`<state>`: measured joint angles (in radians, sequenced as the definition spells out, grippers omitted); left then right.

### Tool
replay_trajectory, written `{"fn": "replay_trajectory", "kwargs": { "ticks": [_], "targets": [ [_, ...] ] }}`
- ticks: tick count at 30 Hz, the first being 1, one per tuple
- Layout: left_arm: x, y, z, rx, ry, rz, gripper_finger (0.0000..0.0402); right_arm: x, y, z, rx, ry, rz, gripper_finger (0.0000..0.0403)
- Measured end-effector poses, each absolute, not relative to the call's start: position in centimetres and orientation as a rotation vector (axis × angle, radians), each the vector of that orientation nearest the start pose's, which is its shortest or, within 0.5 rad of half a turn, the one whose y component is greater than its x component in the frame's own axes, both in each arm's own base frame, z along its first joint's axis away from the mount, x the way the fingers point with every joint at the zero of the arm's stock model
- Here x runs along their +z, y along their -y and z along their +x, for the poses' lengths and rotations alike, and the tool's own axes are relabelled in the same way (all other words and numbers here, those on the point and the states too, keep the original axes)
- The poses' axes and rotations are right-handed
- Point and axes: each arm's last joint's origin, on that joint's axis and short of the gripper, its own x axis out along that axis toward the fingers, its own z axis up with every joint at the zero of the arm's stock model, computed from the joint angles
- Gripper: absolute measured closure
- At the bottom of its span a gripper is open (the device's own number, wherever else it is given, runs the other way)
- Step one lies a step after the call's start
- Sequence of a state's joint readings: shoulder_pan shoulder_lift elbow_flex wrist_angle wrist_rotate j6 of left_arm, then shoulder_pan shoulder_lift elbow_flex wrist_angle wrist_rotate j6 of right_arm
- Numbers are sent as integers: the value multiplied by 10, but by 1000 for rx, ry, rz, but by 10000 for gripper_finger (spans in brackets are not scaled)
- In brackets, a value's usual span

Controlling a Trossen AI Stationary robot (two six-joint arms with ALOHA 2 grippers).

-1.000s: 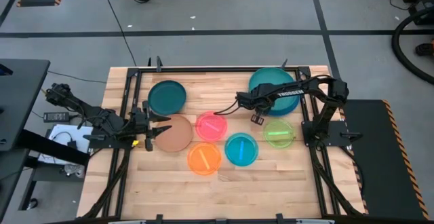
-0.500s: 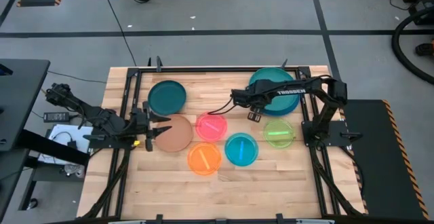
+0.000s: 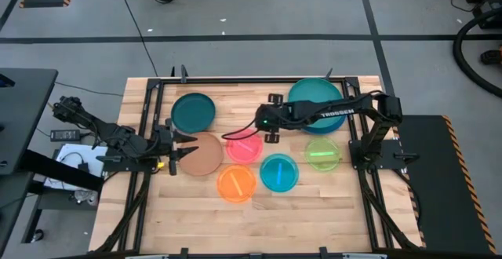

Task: Stack plastic plates
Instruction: Stack the dark green plate on top of the green plate

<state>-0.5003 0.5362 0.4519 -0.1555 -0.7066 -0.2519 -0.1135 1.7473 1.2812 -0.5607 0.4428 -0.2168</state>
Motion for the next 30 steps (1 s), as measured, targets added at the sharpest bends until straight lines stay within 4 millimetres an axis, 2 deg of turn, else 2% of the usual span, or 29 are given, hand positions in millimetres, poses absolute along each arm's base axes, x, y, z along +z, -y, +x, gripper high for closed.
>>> {"fn": "replay_trajectory", "kwargs": {
  "ticks": [5, 12, 22, 25, 30],
  "targets": [
    [257, 45, 122, 233, -181, -136, 260, 232, 48, 367, -318, -962, -337, 236],
    [272, 43, 118, 252, -220, -209, 260, 235, 46, 372, -305, -900, -327, 237],
    [272, 36, 119, 311, -240, -185, 260, 241, 46, 381, -282, -782, -298, 238],
    [280, 32, 117, 329, -246, -181, 260, 236, 47, 395, -270, -793, -303, 238],
    [286, 31, 113, 320, -278, -147, 260, 230, 50, 432, -222, -791, -365, 238]
  ]
}}
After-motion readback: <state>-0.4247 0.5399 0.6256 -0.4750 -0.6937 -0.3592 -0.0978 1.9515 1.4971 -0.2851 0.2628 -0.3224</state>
